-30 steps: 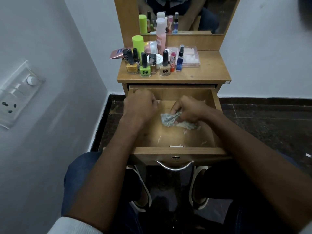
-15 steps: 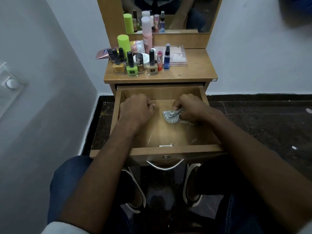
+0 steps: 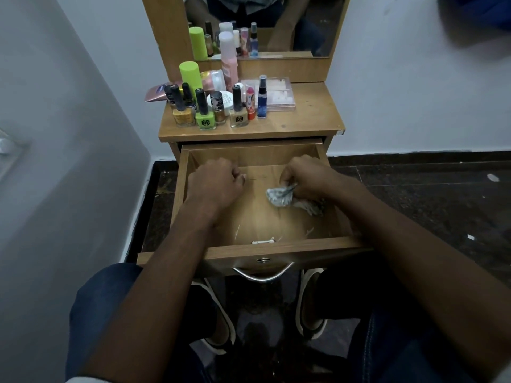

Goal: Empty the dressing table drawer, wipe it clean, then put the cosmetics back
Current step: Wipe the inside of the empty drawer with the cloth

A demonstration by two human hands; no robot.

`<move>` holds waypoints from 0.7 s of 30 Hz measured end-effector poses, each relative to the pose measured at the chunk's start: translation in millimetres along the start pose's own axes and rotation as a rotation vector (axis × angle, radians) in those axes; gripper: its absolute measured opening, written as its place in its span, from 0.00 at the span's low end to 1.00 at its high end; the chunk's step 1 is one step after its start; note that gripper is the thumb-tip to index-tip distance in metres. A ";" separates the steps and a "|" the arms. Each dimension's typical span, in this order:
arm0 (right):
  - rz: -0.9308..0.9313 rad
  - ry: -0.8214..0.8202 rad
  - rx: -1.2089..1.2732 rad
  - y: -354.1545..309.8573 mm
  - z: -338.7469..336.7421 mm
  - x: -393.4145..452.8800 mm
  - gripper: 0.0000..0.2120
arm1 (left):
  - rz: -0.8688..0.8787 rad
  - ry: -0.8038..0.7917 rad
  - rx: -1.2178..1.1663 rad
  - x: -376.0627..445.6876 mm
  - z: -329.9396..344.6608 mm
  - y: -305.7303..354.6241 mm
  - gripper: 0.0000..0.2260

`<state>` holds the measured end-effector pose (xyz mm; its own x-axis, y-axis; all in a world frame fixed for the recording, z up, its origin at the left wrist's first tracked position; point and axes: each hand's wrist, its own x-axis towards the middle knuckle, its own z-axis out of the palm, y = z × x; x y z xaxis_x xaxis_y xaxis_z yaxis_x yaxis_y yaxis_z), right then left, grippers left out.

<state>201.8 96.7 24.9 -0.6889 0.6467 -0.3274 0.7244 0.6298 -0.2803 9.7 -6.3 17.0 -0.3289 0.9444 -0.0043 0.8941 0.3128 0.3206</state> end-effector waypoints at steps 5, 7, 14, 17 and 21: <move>0.020 -0.267 -0.024 -10.9 5.8 -9.7 0.14 | 0.012 -0.005 -0.002 -1.7 1.0 0.0 0.10; 0.026 -0.045 -0.059 -9.5 8.3 -11.8 0.11 | 0.019 -0.014 -0.002 -1.7 1.7 -0.8 0.10; 0.031 -0.156 -0.045 -14.0 12.3 -27.9 0.09 | 0.019 -0.014 -0.007 -2.1 1.3 -1.6 0.10; 0.029 -0.142 -0.118 -14.6 13.5 -28.0 0.06 | 0.020 -0.016 -0.012 -2.6 0.0 -1.9 0.11; 0.060 -0.274 -0.076 -16.9 15.4 -31.0 0.10 | 0.008 -0.011 -0.018 -2.8 0.5 -2.5 0.11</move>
<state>211.4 59.4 25.9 -0.6051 0.5499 -0.5758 0.7525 0.6312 -0.1880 8.6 -9.7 15.8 -0.3183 0.9479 -0.0115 0.8910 0.3033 0.3380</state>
